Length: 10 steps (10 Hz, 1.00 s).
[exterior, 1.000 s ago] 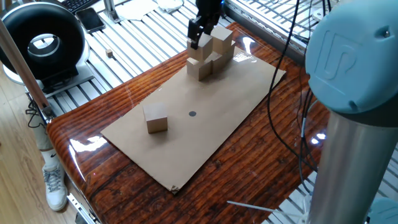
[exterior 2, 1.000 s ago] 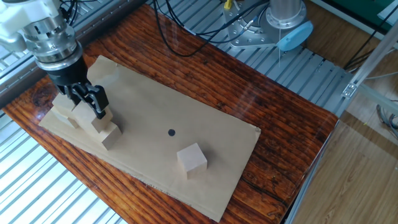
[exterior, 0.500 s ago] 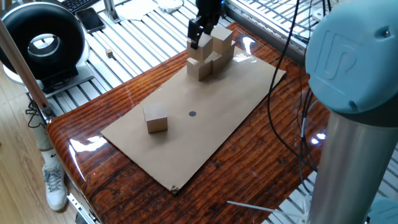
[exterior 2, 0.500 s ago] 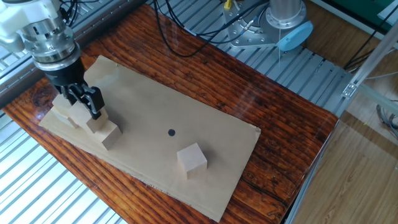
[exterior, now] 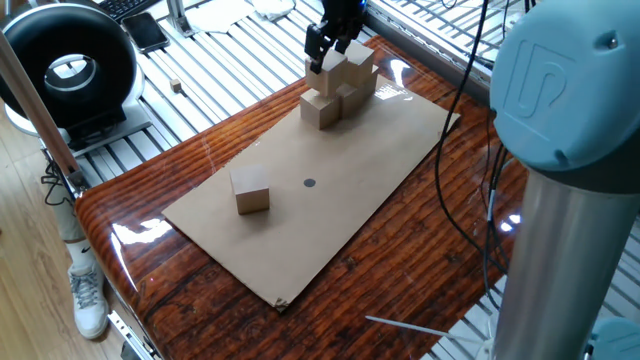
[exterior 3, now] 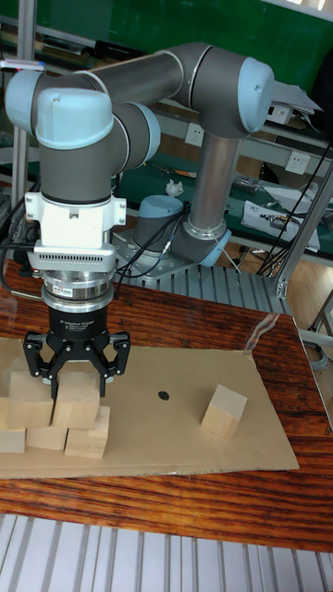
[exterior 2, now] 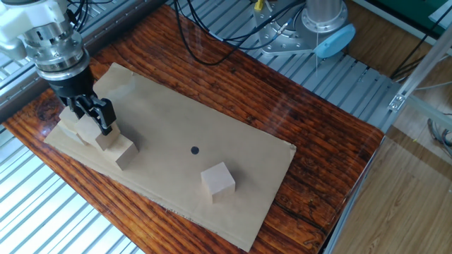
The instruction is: Stack the blocks into a pyramid shape
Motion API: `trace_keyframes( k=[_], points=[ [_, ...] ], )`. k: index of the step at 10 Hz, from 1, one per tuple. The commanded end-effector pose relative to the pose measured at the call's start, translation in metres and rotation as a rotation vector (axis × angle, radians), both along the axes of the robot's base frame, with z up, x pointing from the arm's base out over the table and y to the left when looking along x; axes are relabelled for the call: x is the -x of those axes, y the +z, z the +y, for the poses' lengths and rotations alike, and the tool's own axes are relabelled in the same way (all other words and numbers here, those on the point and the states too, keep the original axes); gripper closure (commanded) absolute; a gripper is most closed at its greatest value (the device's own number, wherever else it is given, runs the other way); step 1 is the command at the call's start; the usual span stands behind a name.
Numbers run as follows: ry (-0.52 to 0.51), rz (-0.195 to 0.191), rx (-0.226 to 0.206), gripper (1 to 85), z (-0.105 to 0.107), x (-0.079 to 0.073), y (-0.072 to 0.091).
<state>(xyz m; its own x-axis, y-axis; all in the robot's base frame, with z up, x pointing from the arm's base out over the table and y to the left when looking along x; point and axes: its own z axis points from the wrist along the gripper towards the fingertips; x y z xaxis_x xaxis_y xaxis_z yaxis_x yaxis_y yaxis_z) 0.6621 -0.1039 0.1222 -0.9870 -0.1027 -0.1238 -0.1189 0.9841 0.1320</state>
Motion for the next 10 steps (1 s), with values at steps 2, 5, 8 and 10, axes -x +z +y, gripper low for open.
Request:
trace_keyframes(
  k=[2,5,8,10],
  points=[
    [0.0,-0.001,0.006,84.0,-0.0035,0.0004,0.0008],
    [-0.007,0.008,0.002,71.7,-0.0007,0.0015,0.0015],
    [-0.016,0.017,0.01,61.3,0.0019,0.0006,0.0023],
    [-0.008,0.019,-0.001,40.3,0.0014,0.0006,0.002]
  ],
)
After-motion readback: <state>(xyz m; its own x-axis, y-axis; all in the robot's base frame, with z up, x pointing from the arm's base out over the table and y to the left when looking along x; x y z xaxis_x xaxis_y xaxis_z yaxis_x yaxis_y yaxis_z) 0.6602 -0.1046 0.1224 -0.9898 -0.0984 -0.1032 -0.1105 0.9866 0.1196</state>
